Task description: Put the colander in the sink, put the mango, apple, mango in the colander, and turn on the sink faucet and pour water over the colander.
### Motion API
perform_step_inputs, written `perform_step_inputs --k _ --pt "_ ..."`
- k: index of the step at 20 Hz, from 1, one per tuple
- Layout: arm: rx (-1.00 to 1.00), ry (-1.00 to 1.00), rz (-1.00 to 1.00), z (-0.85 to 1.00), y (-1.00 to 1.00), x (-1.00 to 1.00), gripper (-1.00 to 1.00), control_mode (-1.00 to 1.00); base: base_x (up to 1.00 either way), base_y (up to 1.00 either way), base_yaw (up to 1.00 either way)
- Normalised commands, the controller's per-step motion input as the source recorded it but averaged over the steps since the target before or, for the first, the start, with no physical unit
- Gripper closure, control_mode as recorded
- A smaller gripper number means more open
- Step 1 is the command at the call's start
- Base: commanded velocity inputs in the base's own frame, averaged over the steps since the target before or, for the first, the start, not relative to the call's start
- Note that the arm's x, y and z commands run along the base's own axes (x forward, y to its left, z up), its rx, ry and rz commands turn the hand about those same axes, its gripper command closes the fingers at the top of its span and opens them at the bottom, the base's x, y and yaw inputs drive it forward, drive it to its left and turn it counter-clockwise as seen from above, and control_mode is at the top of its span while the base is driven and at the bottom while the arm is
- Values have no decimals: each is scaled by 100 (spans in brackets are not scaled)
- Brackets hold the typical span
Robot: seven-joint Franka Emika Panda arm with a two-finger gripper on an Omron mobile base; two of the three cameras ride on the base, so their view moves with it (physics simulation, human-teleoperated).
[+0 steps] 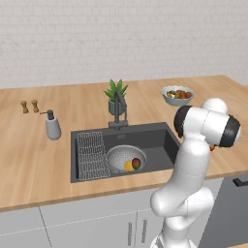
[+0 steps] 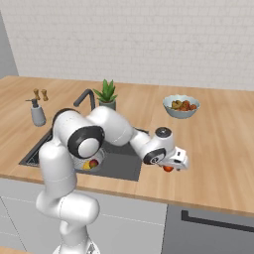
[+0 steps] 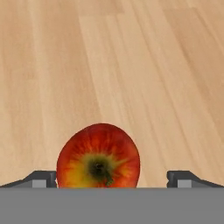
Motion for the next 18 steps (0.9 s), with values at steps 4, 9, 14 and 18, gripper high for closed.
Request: perform_step_inputs --k 4,9,14,18 --pt "0 0 0 -25 0 3 -100 -100 0 0 0" --pt "0 0 1 -28 5 4 100 -100 0 0 0" --pt "1 0 5 -12 3 3 100 -100 0 0 0" --pt "1 -3 11 -1 30 -4 100 -100 0 0 0"
